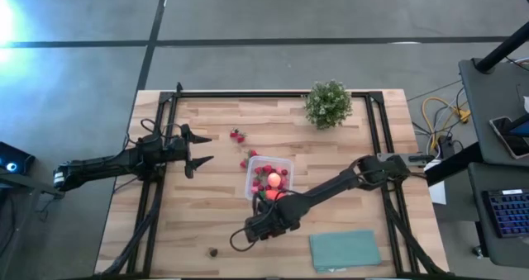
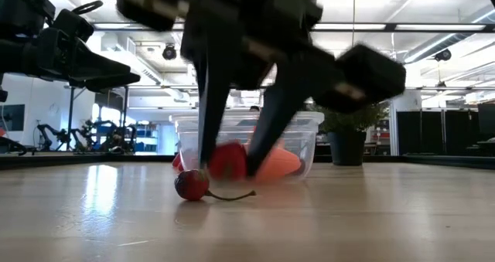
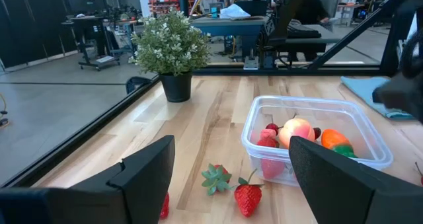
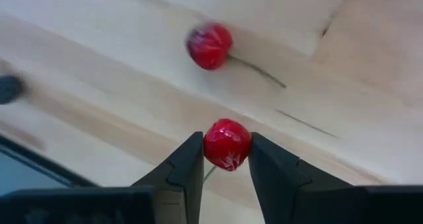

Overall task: Pick and placing Produce into tupperware
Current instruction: Put the cherry into the transparent bin

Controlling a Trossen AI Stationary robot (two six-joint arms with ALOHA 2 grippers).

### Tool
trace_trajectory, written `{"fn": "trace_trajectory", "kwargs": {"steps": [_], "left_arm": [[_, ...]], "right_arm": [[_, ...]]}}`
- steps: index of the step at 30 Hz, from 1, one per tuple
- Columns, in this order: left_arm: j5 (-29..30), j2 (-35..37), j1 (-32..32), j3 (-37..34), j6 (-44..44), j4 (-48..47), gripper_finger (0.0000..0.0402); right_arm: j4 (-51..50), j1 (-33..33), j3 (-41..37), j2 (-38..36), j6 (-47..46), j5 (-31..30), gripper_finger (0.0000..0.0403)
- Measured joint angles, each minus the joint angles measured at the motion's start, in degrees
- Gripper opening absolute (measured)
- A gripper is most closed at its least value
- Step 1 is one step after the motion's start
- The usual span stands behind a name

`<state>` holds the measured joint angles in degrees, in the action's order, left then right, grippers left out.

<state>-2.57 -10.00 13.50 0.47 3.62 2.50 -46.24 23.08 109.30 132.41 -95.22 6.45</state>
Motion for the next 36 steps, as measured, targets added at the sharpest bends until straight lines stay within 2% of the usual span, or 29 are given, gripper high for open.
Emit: {"fn": "trace_trajectory", "kwargs": {"steps": [4, 10, 12, 15, 18, 26, 31, 36], "left_arm": [[0.0, 0.0, 0.0, 0.0, 0.0, 0.0, 0.0283], [0.0, 0.0, 0.0, 0.0, 0.0, 0.0, 0.0283], [0.0, 0.0, 0.0, 0.0, 0.0, 0.0, 0.0283], [0.0, 0.0, 0.0, 0.0, 0.0, 0.0, 0.0283], [0.0, 0.0, 0.0, 0.0, 0.0, 0.0, 0.0283], [0.0, 0.0, 0.0, 0.0, 0.0, 0.0, 0.0283], [0.0, 0.0, 0.0, 0.0, 0.0, 0.0, 0.0283], [0.0, 0.0, 0.0, 0.0, 0.0, 0.0, 0.0283]], "right_arm": [[-3.7, -0.8, 0.1, -3.8, 0.7, -5.8, 0.0106], [-13.8, -3.9, 0.2, -10.2, 1.0, -19.7, 0.0106], [-17.1, -5.9, 0.2, -11.0, 2.3, -21.2, 0.0107], [-18.3, -9.6, 0.1, -10.6, 10.0, -18.5, 0.0111], [-16.3, -12.6, 0.0, -9.6, 16.9, -15.3, 0.0133], [-15.3, -14.7, 0.0, -10.2, 20.6, -16.9, 0.0212], [-14.4, -10.8, 0.0, -10.5, 25.2, -9.5, 0.0233], [-12.6, -4.3, 0.0, -8.6, 27.0, -8.8, 0.0237]]}}
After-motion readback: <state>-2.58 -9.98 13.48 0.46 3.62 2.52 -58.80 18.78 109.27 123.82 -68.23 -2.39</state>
